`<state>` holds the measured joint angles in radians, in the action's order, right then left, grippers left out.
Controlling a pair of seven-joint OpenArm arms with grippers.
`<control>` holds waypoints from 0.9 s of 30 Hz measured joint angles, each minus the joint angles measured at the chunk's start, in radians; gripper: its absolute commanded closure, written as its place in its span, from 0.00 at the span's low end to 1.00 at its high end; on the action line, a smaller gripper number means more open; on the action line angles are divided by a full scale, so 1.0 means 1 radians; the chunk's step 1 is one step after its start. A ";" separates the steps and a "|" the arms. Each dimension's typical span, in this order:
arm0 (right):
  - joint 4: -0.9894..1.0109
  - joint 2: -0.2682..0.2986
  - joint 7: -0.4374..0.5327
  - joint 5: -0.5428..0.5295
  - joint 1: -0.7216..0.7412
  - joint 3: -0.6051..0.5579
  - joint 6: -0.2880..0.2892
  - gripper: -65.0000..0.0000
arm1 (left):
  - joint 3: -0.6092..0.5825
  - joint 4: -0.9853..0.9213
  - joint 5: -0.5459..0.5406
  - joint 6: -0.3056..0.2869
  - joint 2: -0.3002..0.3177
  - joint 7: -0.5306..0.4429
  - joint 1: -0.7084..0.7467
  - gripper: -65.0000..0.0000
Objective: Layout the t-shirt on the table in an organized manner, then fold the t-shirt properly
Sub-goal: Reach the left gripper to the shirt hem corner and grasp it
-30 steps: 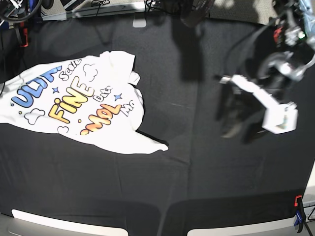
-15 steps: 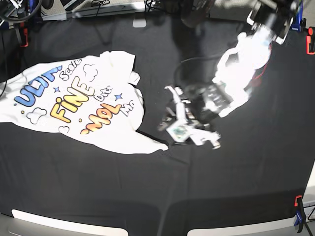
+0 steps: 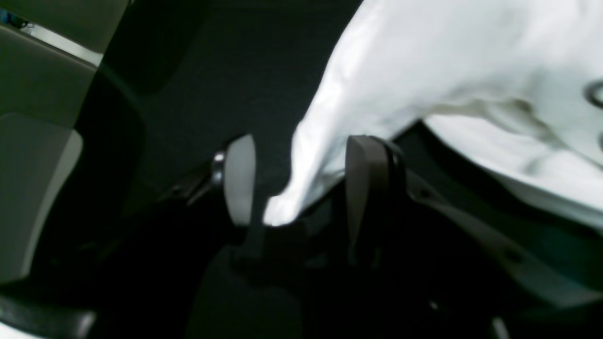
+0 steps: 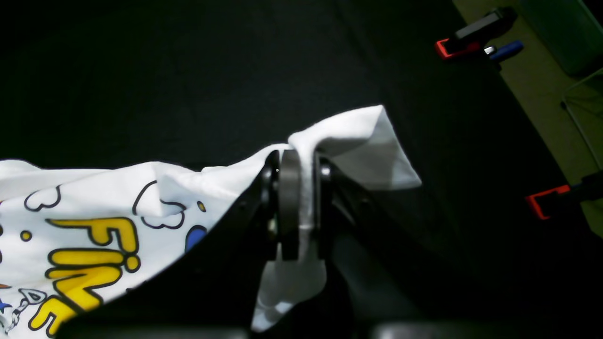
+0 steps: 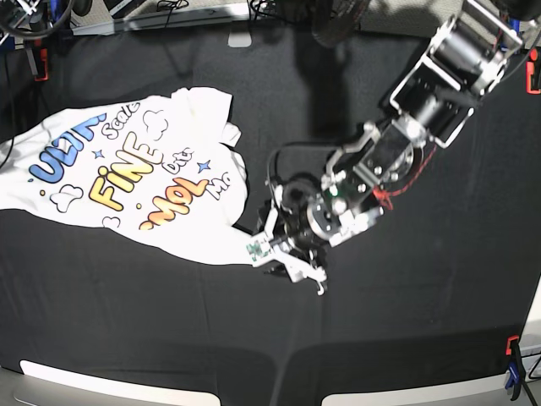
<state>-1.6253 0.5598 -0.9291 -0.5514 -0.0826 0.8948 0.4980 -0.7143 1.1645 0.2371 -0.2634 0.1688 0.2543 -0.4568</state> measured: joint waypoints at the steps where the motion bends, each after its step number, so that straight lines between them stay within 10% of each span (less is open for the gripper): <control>1: 0.000 0.000 0.000 0.000 0.000 0.000 0.000 1.00 | 0.000 -0.010 0.000 0.000 0.000 0.000 -0.008 0.56; 8: 0.000 0.000 0.000 0.000 0.000 0.000 0.000 1.00 | -0.019 -0.016 -0.106 -0.002 0.001 0.145 -0.007 0.56; 21: 0.000 0.000 -0.009 -0.025 0.002 0.000 0.000 1.00 | -0.131 -0.015 -0.106 -0.002 0.001 0.053 -0.006 0.56; 27: 0.000 0.000 -0.011 -0.025 0.002 0.000 0.000 1.00 | -0.131 -0.015 -0.106 0.095 0.001 0.053 -0.009 0.56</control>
<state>-1.6253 0.5598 -0.9405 -0.5766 -0.0803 0.8948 0.4980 -0.8452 1.1492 0.1314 -0.1680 0.1699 0.3073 -0.4660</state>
